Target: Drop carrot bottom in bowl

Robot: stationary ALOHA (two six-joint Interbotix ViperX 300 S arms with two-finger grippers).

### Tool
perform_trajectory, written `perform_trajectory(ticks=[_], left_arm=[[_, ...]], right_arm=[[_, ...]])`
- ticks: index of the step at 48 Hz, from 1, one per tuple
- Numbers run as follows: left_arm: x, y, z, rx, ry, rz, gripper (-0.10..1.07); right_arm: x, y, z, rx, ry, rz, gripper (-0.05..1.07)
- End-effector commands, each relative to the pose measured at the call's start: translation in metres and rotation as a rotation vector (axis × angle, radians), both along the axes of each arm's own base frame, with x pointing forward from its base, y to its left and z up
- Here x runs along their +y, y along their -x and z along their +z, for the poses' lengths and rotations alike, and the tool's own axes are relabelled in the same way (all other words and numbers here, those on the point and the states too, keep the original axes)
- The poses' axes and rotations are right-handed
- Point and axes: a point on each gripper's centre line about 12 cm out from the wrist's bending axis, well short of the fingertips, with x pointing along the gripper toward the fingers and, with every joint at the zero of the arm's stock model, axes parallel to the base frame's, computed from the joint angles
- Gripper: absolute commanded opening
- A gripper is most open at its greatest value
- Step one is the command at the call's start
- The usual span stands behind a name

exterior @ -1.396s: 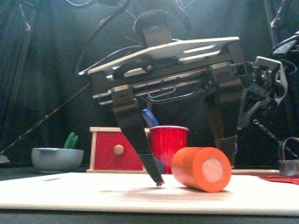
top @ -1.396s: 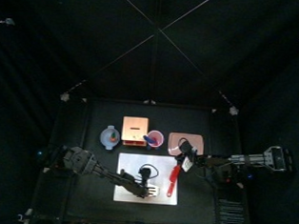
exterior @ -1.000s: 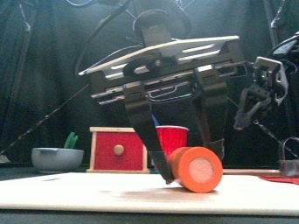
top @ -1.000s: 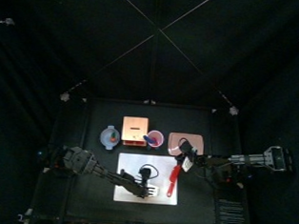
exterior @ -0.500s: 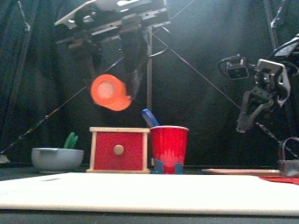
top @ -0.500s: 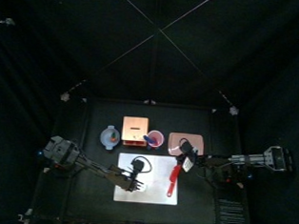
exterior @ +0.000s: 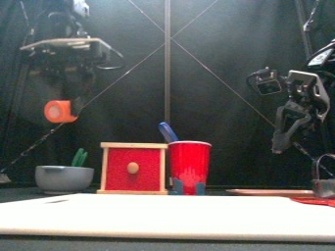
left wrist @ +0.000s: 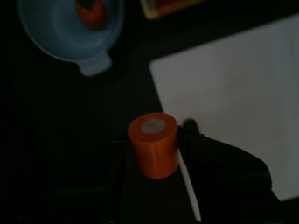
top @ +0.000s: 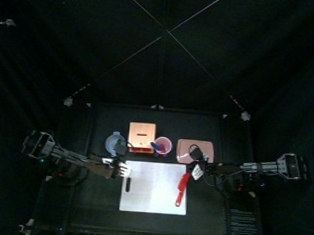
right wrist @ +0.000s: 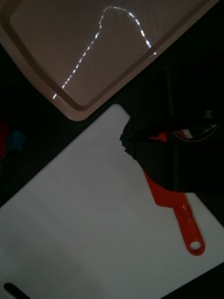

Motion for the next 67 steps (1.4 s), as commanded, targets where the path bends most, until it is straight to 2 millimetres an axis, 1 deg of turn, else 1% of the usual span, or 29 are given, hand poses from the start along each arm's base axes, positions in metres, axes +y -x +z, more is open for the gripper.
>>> perform_trajectory(ticks=[1, 7, 13, 20, 25, 28, 33, 40, 44, 49, 56, 58, 64, 66, 67], left_arm=[[0.024, 0.02, 0.002, -0.055, -0.034, 0.018, 0.75], [0.055, 0.049, -0.012, -0.143, -0.064, 0.045, 0.75], [0.081, 0.068, -0.033, -0.242, -0.08, 0.051, 0.75], [0.099, 0.072, -0.049, -0.341, -0.092, 0.025, 0.75], [0.108, 0.078, -0.058, -0.327, -0.109, 0.024, 0.75], [0.111, 0.079, -0.059, -0.308, -0.131, 0.004, 0.76], [0.113, 0.079, -0.059, -0.295, -0.147, -0.021, 0.8], [0.115, 0.081, -0.059, -0.283, -0.153, -0.032, 0.92], [0.115, 0.081, -0.059, -0.283, -0.155, -0.037, 0.97], [0.116, 0.081, -0.055, -0.281, -0.166, -0.04, 1.0], [0.116, 0.078, -0.038, -0.309, -0.222, -0.113, 1.0], [0.112, 0.076, -0.033, -0.317, -0.238, -0.163, 0.99], [0.091, 0.064, -0.02, -0.353, -0.293, -0.39, 0.99], [0.08, 0.059, -0.015, -0.376, -0.312, -0.485, 0.99], [0.071, 0.054, -0.011, -0.397, -0.325, -0.565, 0.99]], right_arm=[[0.0, -0.001, 0.005, -0.013, -0.015, -0.018, 0.08], [0.0, -0.001, 0.007, -0.011, -0.038, -0.041, 0.08], [0.0, -0.004, 0.012, -0.028, -0.06, -0.056, 0.08], [0.0, -0.01, 0.02, -0.047, -0.065, -0.061, 0.08], [0.0, -0.012, 0.024, -0.06, -0.07, -0.064, 0.08], [0.0, -0.013, 0.025, -0.065, -0.074, -0.066, 0.08], [0.001, -0.014, 0.026, -0.068, -0.079, -0.069, 0.08], [0.0, -0.014, 0.025, -0.065, -0.082, -0.075, 0.08], [0.0, -0.014, 0.025, -0.065, -0.086, -0.077, 0.08], [0.0, -0.015, 0.025, -0.064, -0.086, -0.077, 0.08], [-0.001, -0.015, 0.026, -0.066, -0.082, -0.076, 0.08], [-0.001, -0.015, 0.027, -0.067, -0.077, -0.074, 0.08], [-0.001, -0.016, 0.028, -0.076, -0.064, -0.06, 0.08], [-0.001, -0.017, 0.029, -0.083, -0.059, -0.054, 0.08], [-0.001, -0.017, 0.03, -0.087, -0.055, -0.05, 0.08]])
